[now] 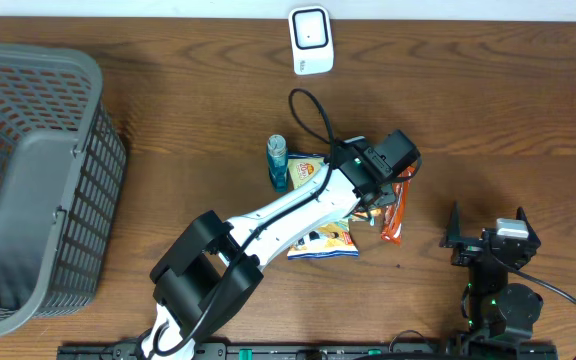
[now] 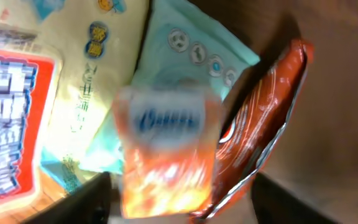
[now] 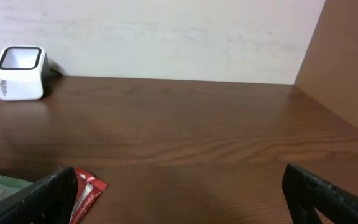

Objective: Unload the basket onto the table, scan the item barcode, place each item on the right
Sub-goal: 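Carry the Kleenex pack to the table center and lower it between items, then release the Kleenex pack and retract the left arm up and away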

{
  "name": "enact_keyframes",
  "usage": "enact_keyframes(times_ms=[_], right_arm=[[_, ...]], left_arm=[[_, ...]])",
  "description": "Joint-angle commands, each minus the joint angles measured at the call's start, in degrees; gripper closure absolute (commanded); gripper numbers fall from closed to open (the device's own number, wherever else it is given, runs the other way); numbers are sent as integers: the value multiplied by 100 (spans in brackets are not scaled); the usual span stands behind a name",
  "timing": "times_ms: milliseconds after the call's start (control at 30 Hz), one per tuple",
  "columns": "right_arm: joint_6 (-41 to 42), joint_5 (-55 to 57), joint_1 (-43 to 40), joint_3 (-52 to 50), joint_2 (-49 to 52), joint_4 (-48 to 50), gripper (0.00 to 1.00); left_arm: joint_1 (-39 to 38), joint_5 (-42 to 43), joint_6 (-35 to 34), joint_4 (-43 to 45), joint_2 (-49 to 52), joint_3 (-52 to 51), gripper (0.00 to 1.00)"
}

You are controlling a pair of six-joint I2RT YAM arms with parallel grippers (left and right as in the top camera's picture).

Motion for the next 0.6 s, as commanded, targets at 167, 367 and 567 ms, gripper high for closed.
enact_keyframes(times_ms=[167,367,567], right_arm=[[70,-26,-20,-7,-28,-20,1],[70,-26,-20,-7,-31,-20,1],[70,-26,-20,-7,-31,-20,1]], left_arm=[[20,7,155,17,-221,46,23],[20,-754,1405,24,-949,136,14],[74,-2761,3016,127,-2100,682,2]])
